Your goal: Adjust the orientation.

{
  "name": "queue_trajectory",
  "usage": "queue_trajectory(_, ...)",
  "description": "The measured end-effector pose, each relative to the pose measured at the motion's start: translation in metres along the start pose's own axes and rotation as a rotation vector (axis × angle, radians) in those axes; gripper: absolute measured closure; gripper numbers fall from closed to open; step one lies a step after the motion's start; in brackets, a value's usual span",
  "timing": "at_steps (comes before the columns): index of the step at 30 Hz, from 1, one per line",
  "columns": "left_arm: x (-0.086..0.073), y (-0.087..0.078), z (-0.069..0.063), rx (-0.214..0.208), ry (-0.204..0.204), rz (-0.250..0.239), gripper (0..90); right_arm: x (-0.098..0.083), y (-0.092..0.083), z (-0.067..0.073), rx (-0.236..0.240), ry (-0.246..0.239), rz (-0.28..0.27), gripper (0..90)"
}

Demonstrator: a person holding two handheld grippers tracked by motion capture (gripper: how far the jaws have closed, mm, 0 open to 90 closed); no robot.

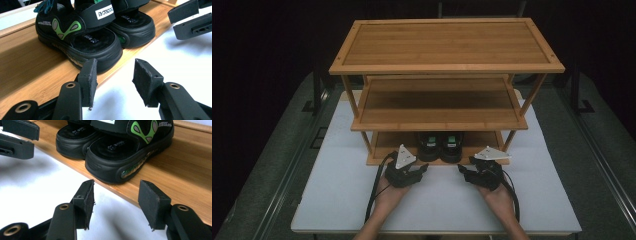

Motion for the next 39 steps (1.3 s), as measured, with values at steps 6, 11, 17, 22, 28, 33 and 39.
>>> queue_trajectory(6, -0.002, -0.005, -0.001, -0.025, 0.003, 0.013, 47.7, -0.001, -0.005, -0.006, 0.01, -0.008, 0.002, 42.3)
queue_trajectory(11, -0.003, -0.01, -0.001, -0.029, -0.007, 0.007, 45.1, -0.003, -0.009, -0.012, 0.015, 0.002, 0.01, 40.3)
queue_trajectory(17, -0.004, -0.017, -0.001, -0.031, -0.003, 0.011, 43.7, -0.006, -0.013, -0.019, 0.017, -0.007, 0.009, 38.4)
queue_trajectory(22, -0.006, -0.022, 0.0, -0.027, -0.007, 0.016, 41.5, -0.01, -0.017, -0.026, 0.018, 0.006, 0.018, 36.8)
queue_trajectory(28, -0.014, -0.03, 0.0, -0.026, -0.017, 0.022, 36.9, -0.015, -0.023, -0.034, 0.023, 0.012, 0.021, 35.5)
queue_trajectory(33, -0.019, -0.037, 0.002, -0.023, -0.029, 0.013, 34.6, -0.02, -0.027, -0.041, 0.02, 0.017, 0.021, 35.3)
queue_trajectory(39, -0.021, -0.046, 0.002, -0.022, -0.034, 0.004, 31.4, -0.027, -0.034, -0.05, 0.023, 0.03, 0.02, 34.8)
Point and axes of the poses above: each handheld gripper's, and its own axes: y roughly forward along the jaws, x roughly out of its top, z roughly to its left, the point moved 1 cm from there along y, roughly forward along the jaws, and after that the axes turned 15 degrees about -x, right-handed, at the moved point
